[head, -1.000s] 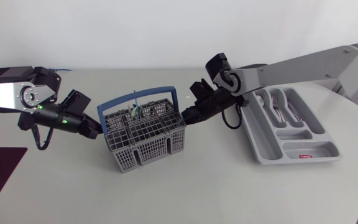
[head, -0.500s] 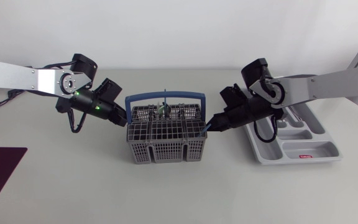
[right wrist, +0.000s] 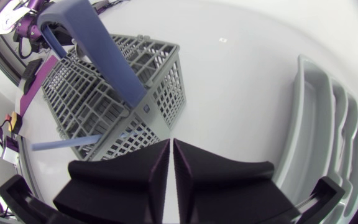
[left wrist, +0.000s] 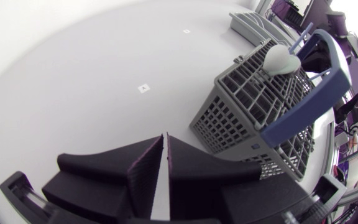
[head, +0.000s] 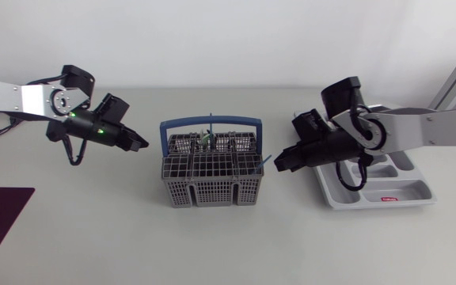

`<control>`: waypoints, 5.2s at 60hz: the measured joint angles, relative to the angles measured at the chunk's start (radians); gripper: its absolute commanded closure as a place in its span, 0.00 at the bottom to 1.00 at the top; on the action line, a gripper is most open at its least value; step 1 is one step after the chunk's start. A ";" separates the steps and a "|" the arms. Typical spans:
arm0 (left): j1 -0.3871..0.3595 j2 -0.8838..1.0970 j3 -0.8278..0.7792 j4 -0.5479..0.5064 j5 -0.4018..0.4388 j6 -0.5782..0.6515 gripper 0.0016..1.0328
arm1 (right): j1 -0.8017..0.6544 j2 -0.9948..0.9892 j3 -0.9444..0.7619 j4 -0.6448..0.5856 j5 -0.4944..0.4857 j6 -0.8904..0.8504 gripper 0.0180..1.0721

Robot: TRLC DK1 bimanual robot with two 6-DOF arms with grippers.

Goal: Unload the cutlery basket into the drawer organizer.

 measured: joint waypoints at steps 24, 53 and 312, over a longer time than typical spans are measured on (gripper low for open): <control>0.024 -0.352 -0.206 0.000 0.003 0.076 0.25 | -0.020 -0.376 -0.194 0.034 -0.006 -0.140 0.14; -0.072 -0.521 -0.364 0.060 0.004 0.127 0.11 | 0.137 -0.417 -0.308 0.243 0.027 -0.290 0.17; -0.152 -0.633 -0.468 0.134 0.000 0.127 0.11 | -0.405 0.388 0.813 -0.993 0.031 -0.410 0.94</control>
